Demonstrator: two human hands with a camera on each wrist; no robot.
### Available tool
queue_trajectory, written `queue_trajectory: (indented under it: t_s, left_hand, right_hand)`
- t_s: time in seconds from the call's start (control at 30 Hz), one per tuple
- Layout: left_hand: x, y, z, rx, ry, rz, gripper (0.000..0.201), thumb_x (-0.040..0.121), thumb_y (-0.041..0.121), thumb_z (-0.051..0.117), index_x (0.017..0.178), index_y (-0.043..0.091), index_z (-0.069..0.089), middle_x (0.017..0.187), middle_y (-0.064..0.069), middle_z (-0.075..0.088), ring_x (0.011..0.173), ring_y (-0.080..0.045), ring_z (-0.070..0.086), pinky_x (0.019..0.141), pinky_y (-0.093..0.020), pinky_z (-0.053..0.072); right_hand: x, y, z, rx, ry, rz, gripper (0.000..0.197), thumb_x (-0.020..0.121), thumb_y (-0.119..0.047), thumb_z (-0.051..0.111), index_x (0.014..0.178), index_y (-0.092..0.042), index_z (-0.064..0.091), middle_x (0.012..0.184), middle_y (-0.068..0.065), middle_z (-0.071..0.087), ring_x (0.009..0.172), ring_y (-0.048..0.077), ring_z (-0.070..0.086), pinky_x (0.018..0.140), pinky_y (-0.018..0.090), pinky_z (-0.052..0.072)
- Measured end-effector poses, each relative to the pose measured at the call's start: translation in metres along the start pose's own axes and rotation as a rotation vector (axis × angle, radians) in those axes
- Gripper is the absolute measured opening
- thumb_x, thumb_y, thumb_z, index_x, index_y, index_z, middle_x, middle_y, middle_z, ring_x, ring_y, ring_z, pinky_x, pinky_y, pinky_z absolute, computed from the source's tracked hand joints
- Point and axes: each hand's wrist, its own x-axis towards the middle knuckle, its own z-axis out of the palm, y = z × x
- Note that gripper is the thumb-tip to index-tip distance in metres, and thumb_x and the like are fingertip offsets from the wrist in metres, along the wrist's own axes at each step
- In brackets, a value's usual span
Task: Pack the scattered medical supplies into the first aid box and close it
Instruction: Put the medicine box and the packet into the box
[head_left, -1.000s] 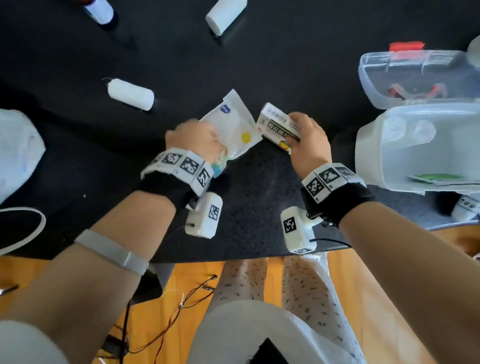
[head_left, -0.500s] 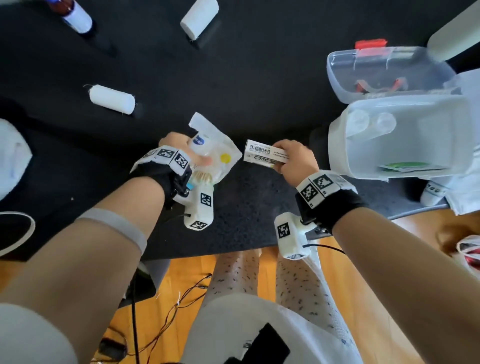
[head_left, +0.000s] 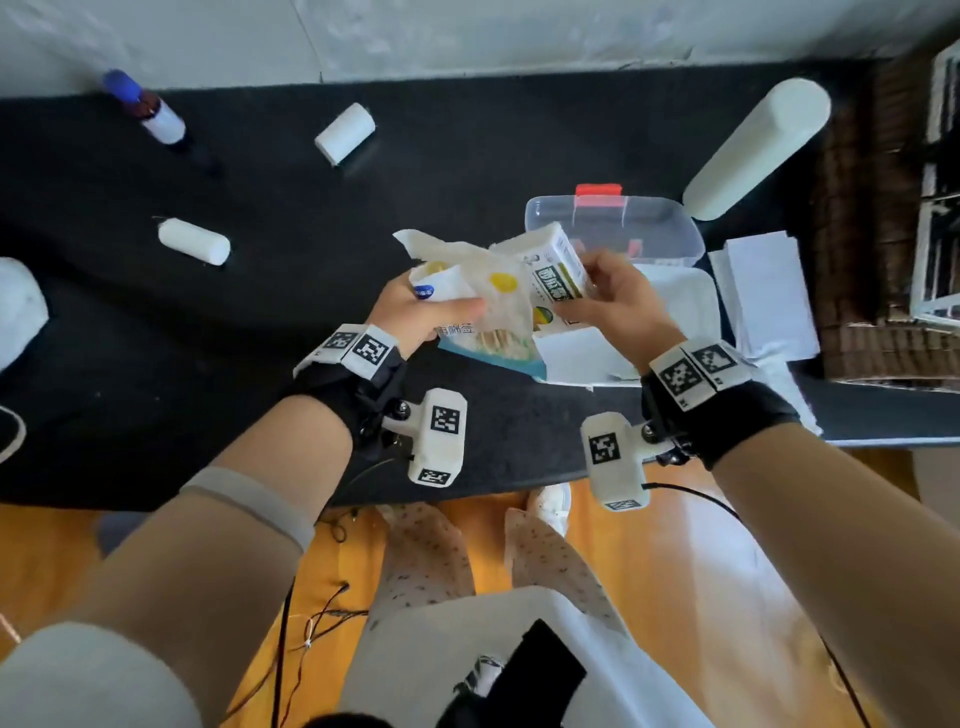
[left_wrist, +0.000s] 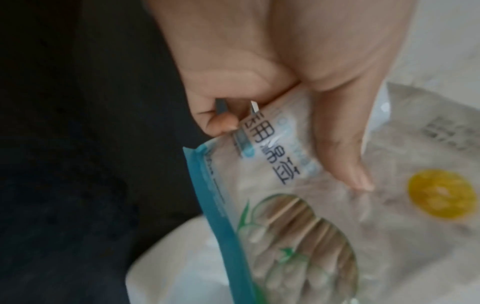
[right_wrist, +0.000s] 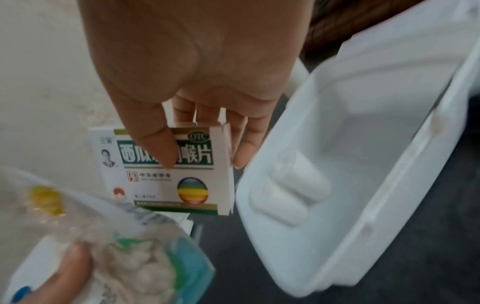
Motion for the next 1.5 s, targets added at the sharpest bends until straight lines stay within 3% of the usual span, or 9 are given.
queue_trajectory:
  t_s: [0.13, 0.33, 0.43, 0.63, 0.77, 1.0, 1.27, 1.4, 1.5]
  left_hand:
    - [0.003, 0.009, 0.059, -0.109, -0.044, 0.023, 0.027, 0.074, 0.007, 0.072, 0.083, 0.028, 0.058, 0.085, 0.004, 0.062, 0.081, -0.014, 0.060, 0.071, -0.028, 0.042]
    - [0.007, -0.002, 0.104, -0.094, -0.030, 0.054, 0.024, 0.078, -0.001, 0.066, 0.082, 0.021, 0.057, 0.082, 0.006, 0.062, 0.061, 0.006, 0.065, 0.057, -0.011, 0.050]
    - [0.004, -0.010, 0.109, -0.068, 0.014, 0.071, 0.025, 0.078, -0.004, 0.065, 0.094, 0.012, 0.056, 0.082, 0.006, 0.061, 0.057, 0.012, 0.063, 0.052, -0.005, 0.046]
    - [0.006, -0.018, 0.114, -0.047, 0.044, 0.075, 0.022, 0.078, -0.003, 0.065, 0.087, 0.015, 0.056, 0.082, 0.006, 0.061, 0.058, 0.011, 0.063, 0.052, -0.006, 0.045]
    - [0.010, -0.024, 0.117, -0.035, 0.072, 0.078, 0.020, 0.080, 0.001, 0.065, 0.083, 0.019, 0.056, 0.080, 0.008, 0.060, 0.059, 0.011, 0.062, 0.052, -0.004, 0.043]
    - [0.018, -0.041, 0.127, 0.046, 0.117, 0.115, 0.021, 0.075, 0.005, 0.071, 0.075, 0.021, 0.058, 0.078, 0.009, 0.062, 0.060, 0.013, 0.060, 0.065, -0.008, 0.049]
    - [0.023, -0.042, 0.136, 0.164, 0.132, 0.131, 0.021, 0.068, 0.016, 0.077, 0.067, 0.025, 0.058, 0.075, 0.006, 0.063, 0.081, -0.018, 0.063, 0.084, -0.038, 0.053]
    - [0.021, -0.041, 0.136, 0.231, 0.136, 0.104, 0.021, 0.055, 0.037, 0.074, 0.063, 0.026, 0.058, 0.073, 0.001, 0.066, 0.086, -0.027, 0.067, 0.085, -0.044, 0.054]
    - [0.024, -0.041, 0.132, 0.264, 0.106, 0.094, 0.034, 0.057, 0.034, 0.079, 0.077, 0.013, 0.062, 0.082, -0.006, 0.067, 0.089, -0.028, 0.065, 0.082, -0.036, 0.052]
  right_hand:
    - [-0.005, 0.020, -0.067, -0.092, 0.165, -0.002, 0.034, 0.075, -0.001, 0.067, 0.101, -0.015, 0.050, 0.110, 0.015, 0.065, 0.103, 0.031, 0.062, 0.091, 0.047, 0.052]
    - [-0.004, 0.054, -0.115, -0.308, 0.284, 0.035, 0.037, 0.076, -0.012, 0.069, 0.110, -0.013, 0.056, 0.103, 0.004, 0.065, 0.093, 0.019, 0.059, 0.091, 0.037, 0.050]
    - [-0.004, 0.066, -0.119, -0.454, 0.259, 0.038, 0.036, 0.077, -0.022, 0.068, 0.111, -0.019, 0.057, 0.095, -0.008, 0.058, 0.101, 0.023, 0.059, 0.098, 0.047, 0.043]
    - [0.006, 0.086, -0.111, -0.789, 0.232, -0.039, 0.029, 0.081, -0.033, 0.060, 0.109, -0.031, 0.058, 0.106, 0.005, 0.064, 0.104, 0.028, 0.048, 0.083, 0.032, 0.016]
    - [0.017, 0.094, -0.100, -0.953, 0.287, -0.209, 0.024, 0.081, -0.023, 0.059, 0.103, -0.027, 0.068, 0.110, 0.003, 0.064, 0.111, 0.030, 0.047, 0.080, 0.035, 0.014]
    - [0.031, 0.106, -0.092, -1.142, 0.243, -0.124, 0.030, 0.078, -0.013, 0.061, 0.105, -0.024, 0.069, 0.109, 0.013, 0.050, 0.110, 0.037, 0.040, 0.083, 0.037, 0.011]
    - [0.012, 0.105, -0.091, -0.890, 0.179, -0.243, 0.062, 0.062, -0.008, 0.059, 0.119, -0.033, 0.058, 0.113, 0.002, 0.054, 0.113, 0.030, 0.041, 0.074, 0.027, 0.009]
    - [0.000, 0.102, -0.087, -0.731, 0.081, -0.283, 0.056, 0.064, -0.034, 0.076, 0.117, -0.027, 0.060, 0.112, -0.008, 0.058, 0.117, 0.019, 0.039, 0.084, 0.029, 0.012]
    - [0.000, 0.097, -0.081, -0.644, 0.062, -0.233, 0.028, 0.079, -0.027, 0.071, 0.105, -0.018, 0.070, 0.106, 0.000, 0.070, 0.106, 0.021, 0.056, 0.093, 0.034, 0.028]
